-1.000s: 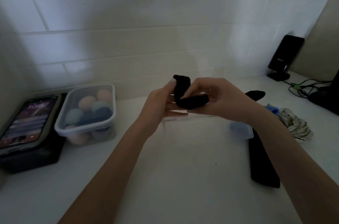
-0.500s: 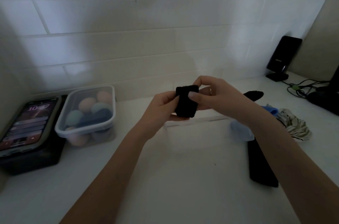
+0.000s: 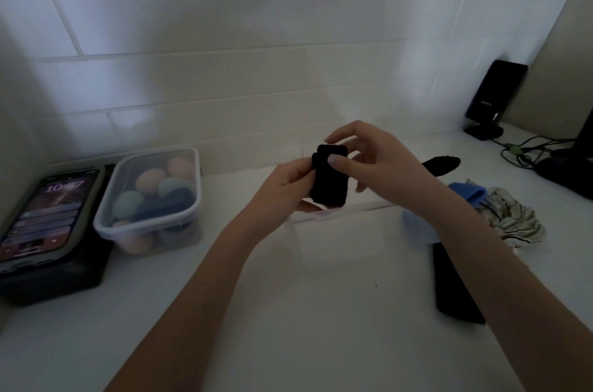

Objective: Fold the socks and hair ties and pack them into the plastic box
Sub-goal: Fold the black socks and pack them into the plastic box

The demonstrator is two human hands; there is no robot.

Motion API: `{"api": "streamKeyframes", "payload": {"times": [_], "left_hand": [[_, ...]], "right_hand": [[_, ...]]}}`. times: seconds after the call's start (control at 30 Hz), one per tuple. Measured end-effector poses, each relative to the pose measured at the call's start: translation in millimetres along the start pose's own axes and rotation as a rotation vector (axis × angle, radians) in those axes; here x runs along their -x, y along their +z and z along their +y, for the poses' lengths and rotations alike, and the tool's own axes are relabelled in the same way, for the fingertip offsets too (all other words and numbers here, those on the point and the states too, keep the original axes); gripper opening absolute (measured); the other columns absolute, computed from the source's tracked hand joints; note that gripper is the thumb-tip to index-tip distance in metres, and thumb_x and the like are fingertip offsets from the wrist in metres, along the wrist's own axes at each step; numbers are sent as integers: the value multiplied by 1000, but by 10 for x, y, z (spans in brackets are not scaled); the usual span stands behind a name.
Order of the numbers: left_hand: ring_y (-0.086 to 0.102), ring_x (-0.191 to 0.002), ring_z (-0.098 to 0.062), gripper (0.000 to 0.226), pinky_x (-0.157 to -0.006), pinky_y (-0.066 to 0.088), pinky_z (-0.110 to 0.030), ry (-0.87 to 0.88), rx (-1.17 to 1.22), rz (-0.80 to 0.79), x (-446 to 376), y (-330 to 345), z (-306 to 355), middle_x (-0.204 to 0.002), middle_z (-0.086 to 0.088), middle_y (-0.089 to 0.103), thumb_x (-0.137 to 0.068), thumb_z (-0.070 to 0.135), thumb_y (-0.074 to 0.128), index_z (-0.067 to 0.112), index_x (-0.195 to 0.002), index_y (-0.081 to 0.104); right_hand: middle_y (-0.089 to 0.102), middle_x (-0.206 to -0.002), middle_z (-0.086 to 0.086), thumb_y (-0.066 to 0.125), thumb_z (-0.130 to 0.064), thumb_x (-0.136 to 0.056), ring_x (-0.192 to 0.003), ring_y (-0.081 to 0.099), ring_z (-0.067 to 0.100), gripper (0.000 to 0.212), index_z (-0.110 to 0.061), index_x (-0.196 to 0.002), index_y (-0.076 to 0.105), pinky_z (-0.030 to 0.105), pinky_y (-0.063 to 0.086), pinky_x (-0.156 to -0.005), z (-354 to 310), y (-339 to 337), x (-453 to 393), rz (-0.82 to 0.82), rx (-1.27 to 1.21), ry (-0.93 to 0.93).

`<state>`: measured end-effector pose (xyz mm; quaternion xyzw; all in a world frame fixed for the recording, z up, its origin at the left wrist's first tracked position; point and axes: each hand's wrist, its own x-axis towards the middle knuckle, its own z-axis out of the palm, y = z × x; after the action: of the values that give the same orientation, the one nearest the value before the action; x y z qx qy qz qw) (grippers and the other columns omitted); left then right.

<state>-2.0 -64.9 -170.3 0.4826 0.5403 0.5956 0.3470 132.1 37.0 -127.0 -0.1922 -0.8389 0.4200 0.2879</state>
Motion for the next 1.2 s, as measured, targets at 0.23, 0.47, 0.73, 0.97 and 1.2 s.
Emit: {"api": "streamKeyframes", "payload": {"times": [0.23,0.47,0.73,0.97,1.2], "left_hand": [[71,-90,-23,17,-72,58,-34,-54,39,-88,-7,15,14,-92,-1,75,-86,29,59,20,-100,65],[71,-79,-17,13,-74,56,-28,-6,-170,-35,12,-42,-13,-82,-2,74,-81,12,68,11,-94,69],[48,-60,-5,44,-54,37,-29,23,-900,182,382,-133,49,-66,11,52,-58,74,53,34,-76,56],[59,-68,-24,25,-58,48,-36,-55,-1105,243,766,-162,83,-72,-3,60,-78,39,55,28,-91,36],[59,-45,-17,11,-50,55,-45,43,-830,314,807,-5,-17,-61,-2,60,-88,21,52,24,-81,45]], "right_hand": [[68,-80,4,68,-20,-82,-64,64,19,14,-18,-96,63,30,55,-56,-10,34,-3,102,-10,-42],[70,-65,-4,70,-22,-81,-67,67,9,8,-21,-82,62,29,58,-63,-12,0,20,-12,-102,59],[70,-75,2,67,-25,-84,-72,72,19,9,-23,-79,59,40,61,-67,3,76,201,-140,-64,194],[69,-69,5,69,-16,-82,-58,68,18,23,-10,-83,47,34,58,-52,-9,228,470,-132,-200,373],[69,-74,19,72,-1,-77,-54,69,21,18,-8,-69,57,30,59,-50,-85,522,681,-92,0,370]]}}
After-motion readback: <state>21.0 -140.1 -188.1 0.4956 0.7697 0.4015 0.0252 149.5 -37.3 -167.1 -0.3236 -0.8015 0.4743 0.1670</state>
